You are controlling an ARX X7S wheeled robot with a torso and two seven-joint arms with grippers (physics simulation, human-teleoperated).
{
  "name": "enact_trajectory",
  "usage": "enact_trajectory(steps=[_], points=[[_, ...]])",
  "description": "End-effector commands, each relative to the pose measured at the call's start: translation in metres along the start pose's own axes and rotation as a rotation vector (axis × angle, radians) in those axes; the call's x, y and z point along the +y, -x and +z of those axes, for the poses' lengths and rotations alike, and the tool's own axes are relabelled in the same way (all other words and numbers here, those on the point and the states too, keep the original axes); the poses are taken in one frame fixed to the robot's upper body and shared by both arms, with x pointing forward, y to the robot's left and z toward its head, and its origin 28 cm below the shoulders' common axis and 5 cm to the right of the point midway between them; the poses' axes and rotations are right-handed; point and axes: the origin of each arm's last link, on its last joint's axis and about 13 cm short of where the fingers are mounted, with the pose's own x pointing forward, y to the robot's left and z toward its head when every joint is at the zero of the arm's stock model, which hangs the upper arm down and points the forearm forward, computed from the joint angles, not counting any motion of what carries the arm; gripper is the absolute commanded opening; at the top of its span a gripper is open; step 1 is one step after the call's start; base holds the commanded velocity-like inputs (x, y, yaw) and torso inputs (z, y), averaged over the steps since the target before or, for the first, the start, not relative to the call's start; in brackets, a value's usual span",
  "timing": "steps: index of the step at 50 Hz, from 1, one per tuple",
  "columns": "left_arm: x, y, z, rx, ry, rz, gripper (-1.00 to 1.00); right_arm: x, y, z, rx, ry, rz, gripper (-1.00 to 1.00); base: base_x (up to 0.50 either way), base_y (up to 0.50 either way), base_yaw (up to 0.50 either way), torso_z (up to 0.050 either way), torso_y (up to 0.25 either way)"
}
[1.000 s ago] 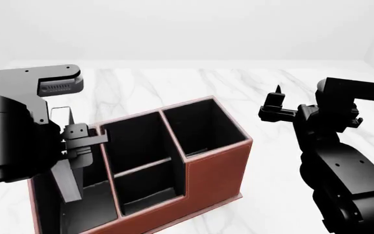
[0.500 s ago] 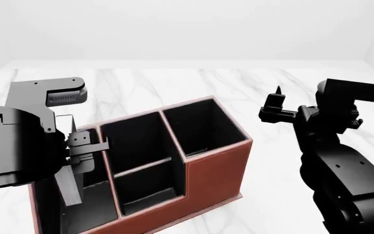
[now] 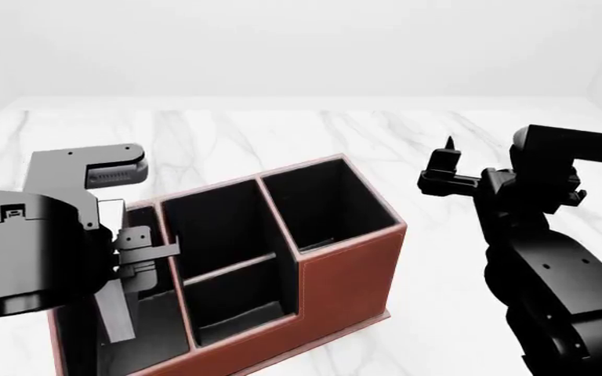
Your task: Pick up the book and place it in the left compartment of the caddy.
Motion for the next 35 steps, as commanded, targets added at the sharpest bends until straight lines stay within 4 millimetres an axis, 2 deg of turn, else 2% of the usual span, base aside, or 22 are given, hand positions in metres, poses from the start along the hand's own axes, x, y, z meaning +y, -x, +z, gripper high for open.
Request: enact_trajectory(steps=[1,17,35], points=[[-0.001,-0.007,-0.001,-0.006,0.018,-0.003,-1.0,0.0,0.0,0.0,-0.001,-0.002,-0.001,1.0,0.0,0.0,0.0,0.0,0.0],[-0.002,-0.023,-0.011,0.02,0.012,-0.007,-1.0,-0.001,0.0,-0.001,0.001,-0.004,-0.003,1.0,0.0,0.0,0.0,0.0,0.001],[-0.002,-0.032,-0.013,0.014,0.001,0.005,-1.0,-0.001,0.001,-0.001,0.001,-0.006,-0.003,1.0,0.0,0.0,0.0,0.001,0.001]])
